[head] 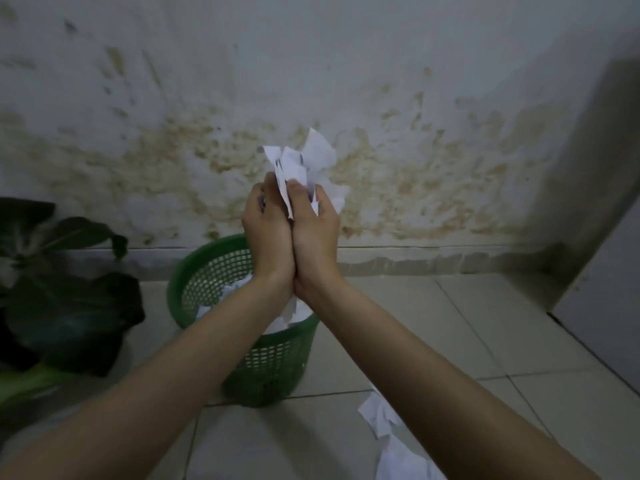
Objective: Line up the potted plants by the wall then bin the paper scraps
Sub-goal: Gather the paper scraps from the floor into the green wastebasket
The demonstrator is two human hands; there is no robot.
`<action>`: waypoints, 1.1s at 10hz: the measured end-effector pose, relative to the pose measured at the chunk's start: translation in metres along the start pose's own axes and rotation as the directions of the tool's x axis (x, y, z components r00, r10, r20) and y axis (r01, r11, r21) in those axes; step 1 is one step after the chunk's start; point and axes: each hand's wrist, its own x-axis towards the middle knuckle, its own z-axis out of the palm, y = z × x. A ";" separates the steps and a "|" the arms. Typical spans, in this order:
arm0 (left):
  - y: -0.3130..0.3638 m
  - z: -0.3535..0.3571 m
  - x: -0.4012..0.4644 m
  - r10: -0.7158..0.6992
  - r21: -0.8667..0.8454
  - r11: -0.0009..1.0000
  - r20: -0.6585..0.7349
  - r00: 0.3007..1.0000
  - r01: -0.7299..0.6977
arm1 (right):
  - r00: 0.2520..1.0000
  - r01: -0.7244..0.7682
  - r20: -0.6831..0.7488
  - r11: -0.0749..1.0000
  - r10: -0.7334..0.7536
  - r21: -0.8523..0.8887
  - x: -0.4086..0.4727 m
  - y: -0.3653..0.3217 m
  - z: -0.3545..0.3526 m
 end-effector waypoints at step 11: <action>-0.040 -0.047 0.034 -0.439 0.854 -0.147 0.396 0.806 -0.500 | 0.782 0.491 0.422 -0.037 0.459 -0.870 0.040 0.039 -0.031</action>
